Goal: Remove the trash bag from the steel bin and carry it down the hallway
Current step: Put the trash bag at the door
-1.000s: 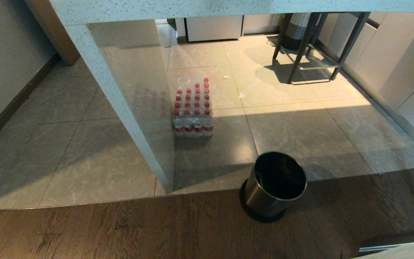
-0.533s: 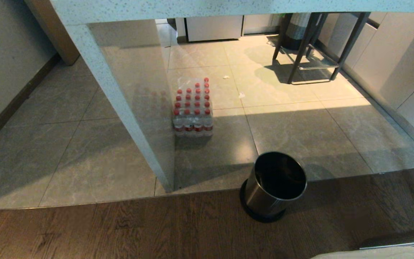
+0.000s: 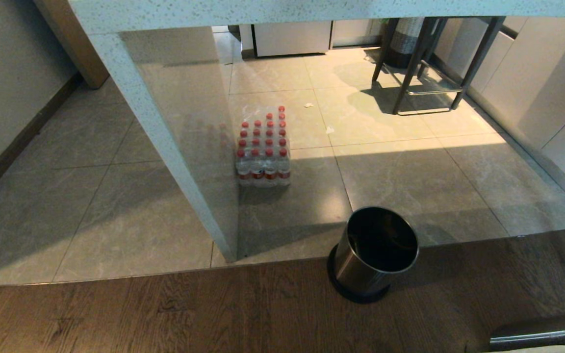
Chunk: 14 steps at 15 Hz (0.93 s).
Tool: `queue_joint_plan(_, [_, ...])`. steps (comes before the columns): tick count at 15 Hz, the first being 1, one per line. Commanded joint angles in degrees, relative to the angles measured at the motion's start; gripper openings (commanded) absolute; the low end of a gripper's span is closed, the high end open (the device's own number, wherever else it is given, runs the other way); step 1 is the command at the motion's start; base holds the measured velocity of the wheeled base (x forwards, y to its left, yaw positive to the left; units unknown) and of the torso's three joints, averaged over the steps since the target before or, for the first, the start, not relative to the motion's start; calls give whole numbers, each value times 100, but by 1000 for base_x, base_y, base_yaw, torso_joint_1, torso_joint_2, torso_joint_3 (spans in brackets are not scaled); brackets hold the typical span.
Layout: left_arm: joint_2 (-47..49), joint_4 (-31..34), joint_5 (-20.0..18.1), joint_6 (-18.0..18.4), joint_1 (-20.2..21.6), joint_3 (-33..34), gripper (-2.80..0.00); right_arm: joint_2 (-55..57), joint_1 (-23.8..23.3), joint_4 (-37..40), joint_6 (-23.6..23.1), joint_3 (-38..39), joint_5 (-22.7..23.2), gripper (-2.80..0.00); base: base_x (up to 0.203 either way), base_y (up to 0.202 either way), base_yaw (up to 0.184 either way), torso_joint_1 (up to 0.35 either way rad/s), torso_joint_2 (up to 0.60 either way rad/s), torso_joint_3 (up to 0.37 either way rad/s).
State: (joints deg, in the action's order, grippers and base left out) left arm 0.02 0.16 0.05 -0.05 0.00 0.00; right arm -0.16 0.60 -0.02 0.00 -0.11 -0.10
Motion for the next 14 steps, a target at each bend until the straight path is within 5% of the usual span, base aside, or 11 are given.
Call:
queue_joint_plan(1, [6,-7,4,30,0,0,-280,-213,2,2,0,2,1,-280,0,0,0,0,0,0])
queue_joint_plan(14, [6,-16,13,-66,0,0,-280,-213,2,2,0,2,1,-280,0,0,0,2,3,162])
